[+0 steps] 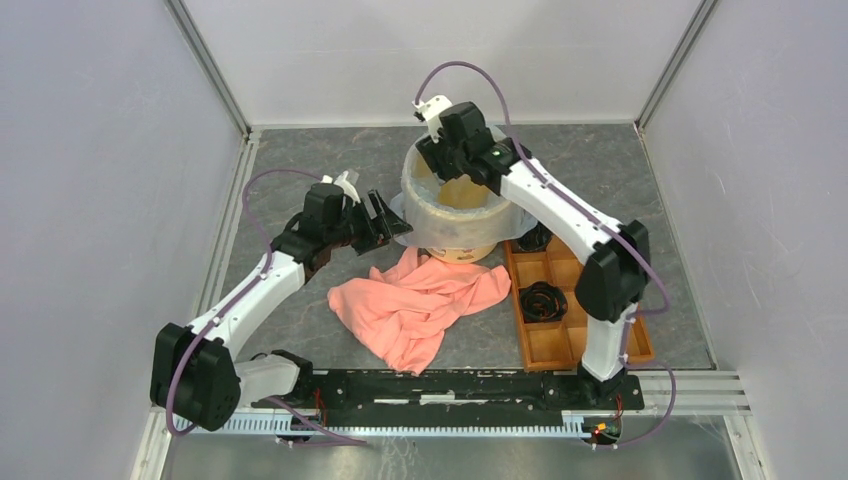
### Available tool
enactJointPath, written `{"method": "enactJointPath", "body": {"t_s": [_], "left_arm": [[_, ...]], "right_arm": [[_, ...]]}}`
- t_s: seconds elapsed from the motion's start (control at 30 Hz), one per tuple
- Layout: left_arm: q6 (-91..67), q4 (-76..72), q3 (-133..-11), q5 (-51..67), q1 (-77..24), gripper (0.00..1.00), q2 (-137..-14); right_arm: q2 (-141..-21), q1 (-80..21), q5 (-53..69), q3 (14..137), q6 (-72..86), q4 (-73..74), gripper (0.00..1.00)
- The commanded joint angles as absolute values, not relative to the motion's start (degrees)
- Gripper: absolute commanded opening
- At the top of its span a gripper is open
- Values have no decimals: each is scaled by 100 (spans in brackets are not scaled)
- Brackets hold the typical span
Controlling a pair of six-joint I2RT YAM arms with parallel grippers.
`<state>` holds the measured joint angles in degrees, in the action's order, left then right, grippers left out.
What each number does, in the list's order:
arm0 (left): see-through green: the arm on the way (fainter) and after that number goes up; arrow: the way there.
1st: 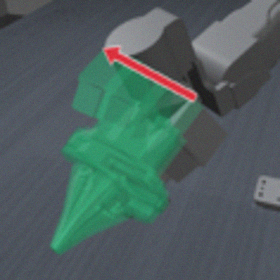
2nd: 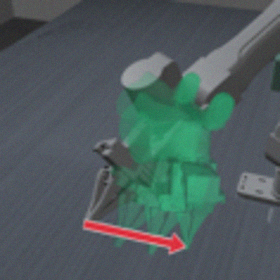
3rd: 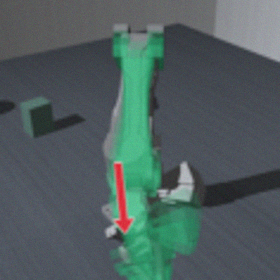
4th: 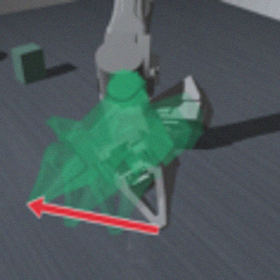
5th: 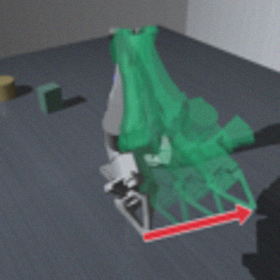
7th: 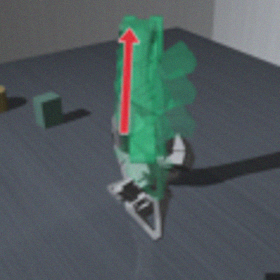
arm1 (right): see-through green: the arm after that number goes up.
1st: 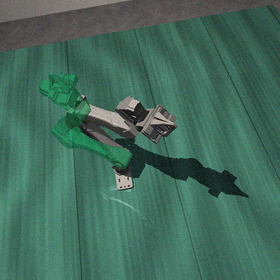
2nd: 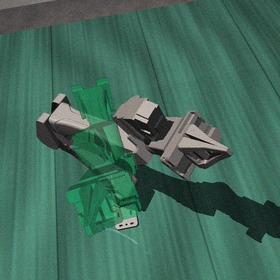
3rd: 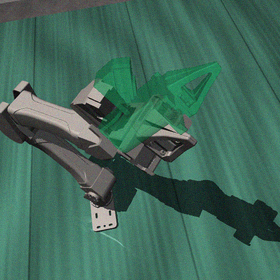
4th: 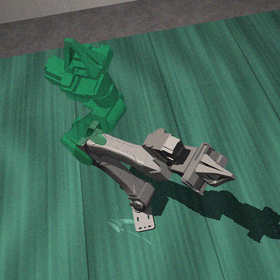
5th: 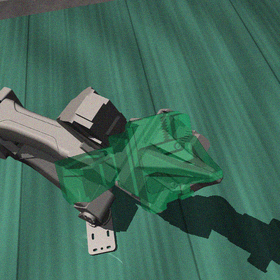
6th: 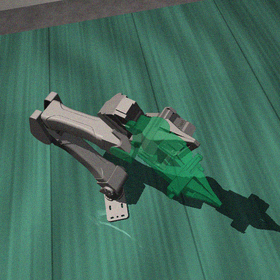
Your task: Put the trash bags into the trash bin
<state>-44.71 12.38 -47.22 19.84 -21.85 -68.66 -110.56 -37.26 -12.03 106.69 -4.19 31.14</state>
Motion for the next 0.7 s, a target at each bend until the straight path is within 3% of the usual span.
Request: {"method": "enactJointPath", "body": {"t_s": [0.0, 0.17, 0.4, 0.67], "left_arm": [[-4219, 1213, -4966, 1801, -2186, 84, -6756], [-4344, 1084, -4921, 2064, -2186, 86, -6811], [-4286, 1392, -4843, 1909, -2188, 88, -6409], [-4204, 1589, -4746, 1637, -2188, 89, -6089]], "right_arm": [[-9998, -3666, -599, 9994, -457, 3676, 66], [-9788, -3433, -1934, 9324, -536, 3547, 65], [-10643, -3467, -4074, 10287, -522, 4165, 65], [-10299, -4291, -2986, 10424, -326, 4346, 66]]}}
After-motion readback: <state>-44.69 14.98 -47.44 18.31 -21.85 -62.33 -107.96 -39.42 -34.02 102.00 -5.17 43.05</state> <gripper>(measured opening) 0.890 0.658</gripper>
